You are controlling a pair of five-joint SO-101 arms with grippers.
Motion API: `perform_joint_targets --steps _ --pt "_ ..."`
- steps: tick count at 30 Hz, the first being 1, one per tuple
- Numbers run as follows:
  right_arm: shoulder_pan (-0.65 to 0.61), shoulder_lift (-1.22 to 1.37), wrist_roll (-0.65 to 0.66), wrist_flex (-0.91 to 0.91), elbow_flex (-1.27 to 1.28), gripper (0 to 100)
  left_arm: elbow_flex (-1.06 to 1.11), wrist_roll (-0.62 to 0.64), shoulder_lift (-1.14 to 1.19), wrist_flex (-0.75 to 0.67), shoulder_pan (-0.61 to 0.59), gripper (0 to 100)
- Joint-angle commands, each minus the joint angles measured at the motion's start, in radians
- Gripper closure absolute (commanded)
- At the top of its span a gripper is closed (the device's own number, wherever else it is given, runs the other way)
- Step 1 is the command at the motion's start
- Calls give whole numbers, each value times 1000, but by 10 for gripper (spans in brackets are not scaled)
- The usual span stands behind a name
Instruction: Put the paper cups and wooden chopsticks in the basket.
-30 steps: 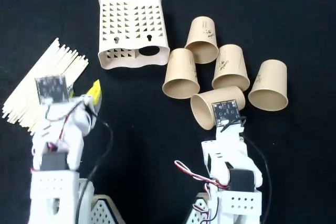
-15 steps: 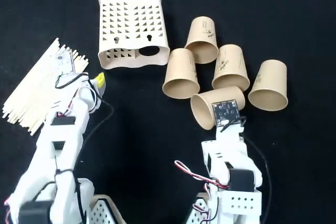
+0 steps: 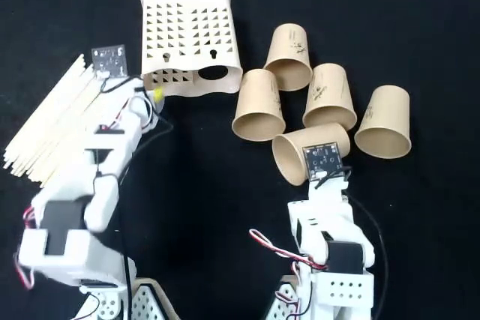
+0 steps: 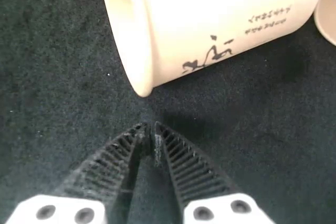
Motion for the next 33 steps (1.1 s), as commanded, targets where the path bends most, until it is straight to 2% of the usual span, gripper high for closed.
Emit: perform_joint_targets --steps 1,7,9,15,17,25,29,33 --pt "-8 -25 -5 -2 -2 985 -162 8 87 -17 7 766" --pt "-8 -25 -5 -2 -2 985 -292 141 175 -17 -42 768" --pt "-8 -25 -5 -2 -2 985 -321 169 199 -17 -54 798" --pt "-8 -25 -5 -3 -2 985 -340 -28 215 -17 -10 972" --pt "-5 -25 -5 -3 -2 985 -332 -58 207 -17 -4 967" --pt "-3 -25 -5 -3 -2 985 -263 -52 97 -9 -10 972" --pt "-2 -25 -5 -3 -2 985 -186 25 -9 -9 -15 972" --pt "-2 -25 -5 -3 -2 985 -94 34 -155 -5 -38 972"
